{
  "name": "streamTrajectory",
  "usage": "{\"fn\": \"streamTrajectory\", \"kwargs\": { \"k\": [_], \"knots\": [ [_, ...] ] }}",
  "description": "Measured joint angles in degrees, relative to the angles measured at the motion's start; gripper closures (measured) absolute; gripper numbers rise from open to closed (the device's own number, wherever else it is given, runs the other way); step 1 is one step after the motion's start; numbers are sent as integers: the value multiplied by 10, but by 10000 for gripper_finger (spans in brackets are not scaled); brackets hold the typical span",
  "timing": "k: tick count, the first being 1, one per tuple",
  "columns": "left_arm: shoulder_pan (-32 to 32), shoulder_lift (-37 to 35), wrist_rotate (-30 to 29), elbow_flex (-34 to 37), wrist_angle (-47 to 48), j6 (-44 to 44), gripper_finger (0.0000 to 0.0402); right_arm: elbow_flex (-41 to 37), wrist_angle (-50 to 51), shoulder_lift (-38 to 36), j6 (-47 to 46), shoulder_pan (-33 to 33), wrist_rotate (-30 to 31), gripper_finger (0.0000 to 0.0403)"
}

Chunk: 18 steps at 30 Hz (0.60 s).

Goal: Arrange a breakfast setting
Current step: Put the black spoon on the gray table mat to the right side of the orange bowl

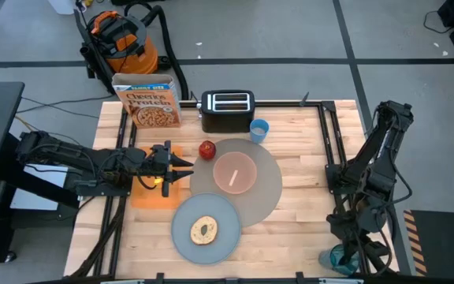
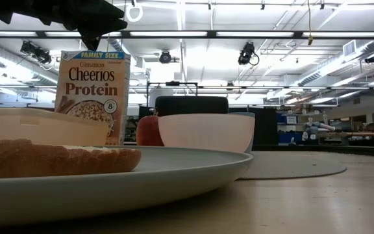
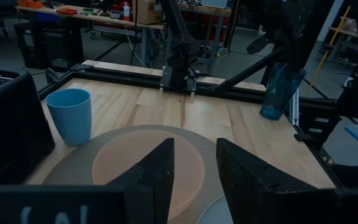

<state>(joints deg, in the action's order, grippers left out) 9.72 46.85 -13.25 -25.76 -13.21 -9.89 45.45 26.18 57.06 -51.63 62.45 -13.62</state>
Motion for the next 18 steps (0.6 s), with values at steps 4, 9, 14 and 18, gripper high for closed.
{"fn": "streamTrajectory", "kwargs": {
  "k": [4, 9, 14, 18],
  "knots": [
    [0, 0, 0, 0, 0, 0, 273, 0, -9, 0, -12, 9, 2, 389],
    [0, 0, 0, 0, 0, 0, 273, 0, -27, -1, -22, 16, -9, 390],
    [0, 0, 0, 0, 0, 1, 273, 1, -35, -1, -38, 16, -22, 390],
    [0, 0, 0, 0, 0, 1, 273, 7, -34, -4, -43, 16, -23, 391]
  ]
}}
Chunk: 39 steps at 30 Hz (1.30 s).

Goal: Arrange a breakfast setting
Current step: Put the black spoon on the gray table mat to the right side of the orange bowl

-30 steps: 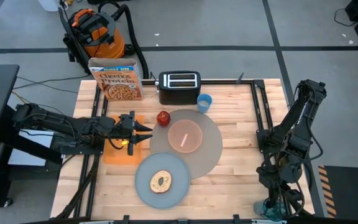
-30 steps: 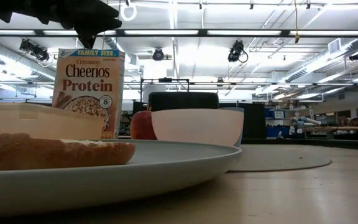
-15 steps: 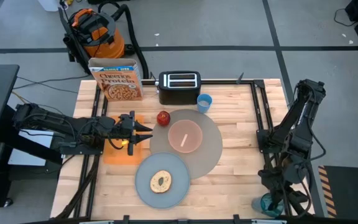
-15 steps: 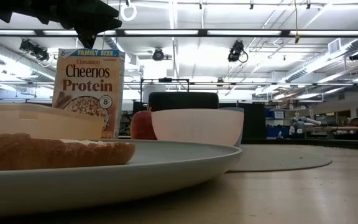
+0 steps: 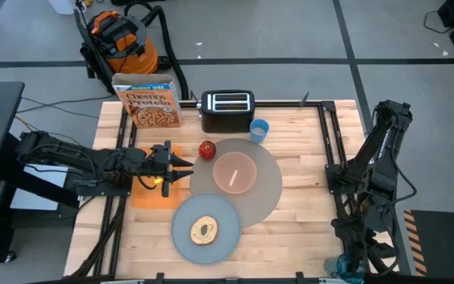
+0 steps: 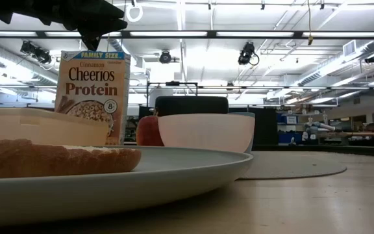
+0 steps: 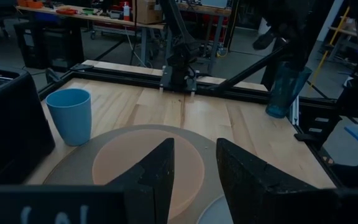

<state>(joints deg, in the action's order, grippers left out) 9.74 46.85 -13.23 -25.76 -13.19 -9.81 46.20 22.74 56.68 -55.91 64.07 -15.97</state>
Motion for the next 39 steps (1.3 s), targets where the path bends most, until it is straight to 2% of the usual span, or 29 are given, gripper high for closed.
{"fn": "streamTrajectory", "kwargs": {
  "k": [20, 34, 39],
  "knots": [
    [0, 0, 0, 0, 7, 1, 273, 56, 74, -95, 1, 0, 9, 391],
    [0, 0, 0, 0, 12, 19, 273, 56, 74, -195, -5, -1, 10, 391],
    [0, 0, 0, 0, 12, 15, 273, 56, 61, -219, 1, -6, 28, 391]
  ]
}}
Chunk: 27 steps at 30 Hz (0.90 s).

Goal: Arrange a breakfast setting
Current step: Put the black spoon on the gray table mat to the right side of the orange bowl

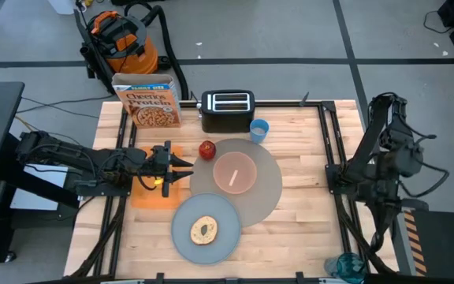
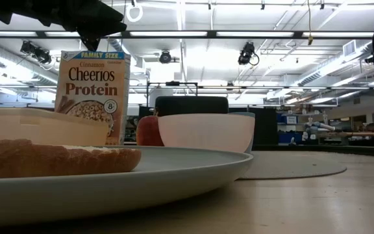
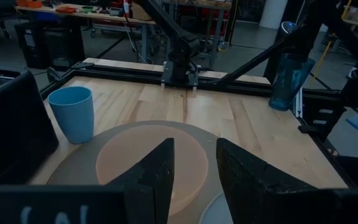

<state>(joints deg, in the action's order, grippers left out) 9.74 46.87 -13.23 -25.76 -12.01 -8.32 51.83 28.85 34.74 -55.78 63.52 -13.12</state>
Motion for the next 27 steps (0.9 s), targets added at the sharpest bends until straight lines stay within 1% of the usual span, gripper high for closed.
{"fn": "streamTrajectory", "kwargs": {
  "k": [2, 5, 10, 13, 17, 20, 22, 23, 25, 27],
  "knots": [
    [0, 0, 0, 0, 0, 3, 273, 0, -4, -8, 4, -8, 8, 391],
    [0, 0, 0, 0, 0, 15, 273, 0, -6, -15, 30, -27, 39, 391],
    [0, 0, -5, 0, 0, 2, 273, 0, -8, -8, 71, -71, 119, 391],
    [0, 0, -38, 0, 0, 0, 273, 0, -2, 8, 81, -107, 158, 391],
    [0, 0, -97, 0, -1, -17, 273, 0, 23, 43, 112, -166, 194, 391],
    [0, 0, -121, 0, -1, -35, 273, 0, 27, 80, 138, -217, 225, 391],
    [0, 0, -122, 0, 1, -47, 273, 0, 34, 100, 123, -257, 233, 391],
    [0, 0, -122, 0, 5, -49, 273, 7, 50, 112, 97, -282, 233, 392],
    [0, 0, -122, 0, 16, -44, 273, 30, 111, 139, 42, -337, 224, 393],
    [0, 0, -122, 0, 26, -21, 274, 61, 198, 167, -2, -398, 202, 393]
  ]
}}
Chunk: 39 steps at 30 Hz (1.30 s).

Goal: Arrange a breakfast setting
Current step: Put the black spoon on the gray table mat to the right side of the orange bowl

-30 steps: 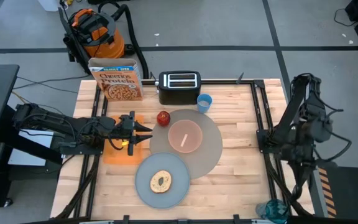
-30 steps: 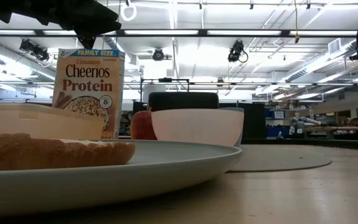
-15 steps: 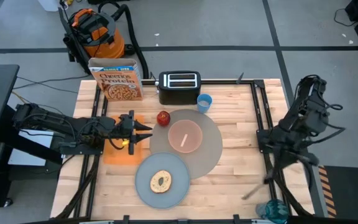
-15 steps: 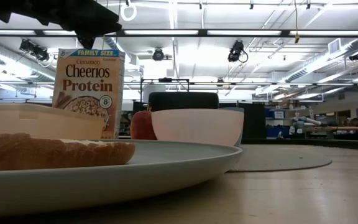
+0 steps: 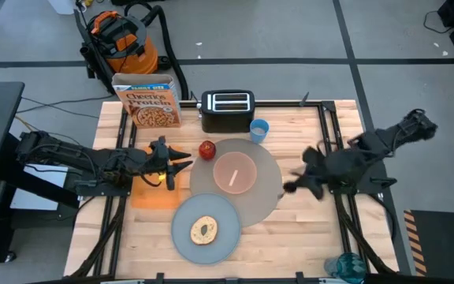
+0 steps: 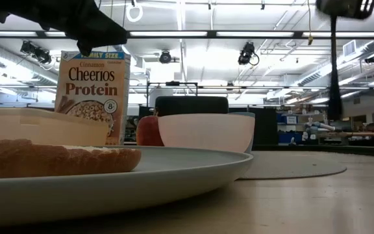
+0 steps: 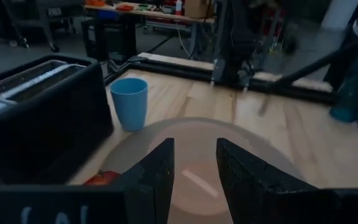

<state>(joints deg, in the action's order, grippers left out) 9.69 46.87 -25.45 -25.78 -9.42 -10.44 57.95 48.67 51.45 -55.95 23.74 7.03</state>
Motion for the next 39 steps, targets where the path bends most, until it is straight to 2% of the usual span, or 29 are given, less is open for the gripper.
{"fn": "streamTrajectory", "kwargs": {
  "k": [4, 7, 10, 15, 18, 22, 25, 27, 29, 32, 37, 39],
  "knots": [
    [-5, 0, -3, 0, 9, 38, 274, 53, 122, 59, -52, -124, -71, 393],
    [-6, 0, -3, 0, 15, 39, 274, 58, 123, 96, -52, -212, -185, 393],
    [-1, 0, -4, 0, 20, 37, 274, 59, 161, 141, 6, -300, -291, 393],
    [19, 13, -3, 0, 22, 27, 273, 58, 209, 223, 140, -440, -357, 393],
    [30, 29, -3, 0, 11, 5, 274, 58, 206, 270, 209, -512, -426, 393],
    [45, 61, -3, 0, -27, -9, 274, 58, 228, 327, 253, -574, -505, 393],
    [54, 93, -3, 0, -57, -9, 274, 58, 229, 363, 273, -588, -555, 393],
    [59, 113, -3, 0, -83, -10, 274, 58, 222, 382, 273, -588, -558, 393],
    [65, 131, -3, 0, -99, -12, 274, 58, 204, 390, 261, -586, -534, 393],
    [76, 151, -3, 0, -115, -26, 274, 58, 200, 381, 232, -584, -519, 393],
    [105, 178, -3, 0, -114, -59, 274, 58, 191, 293, 186, -590, -486, 393],
    [117, 187, -3, 0, -115, -72, 274, 58, 193, 245, 155, -602, -442, 393]
  ]
}}
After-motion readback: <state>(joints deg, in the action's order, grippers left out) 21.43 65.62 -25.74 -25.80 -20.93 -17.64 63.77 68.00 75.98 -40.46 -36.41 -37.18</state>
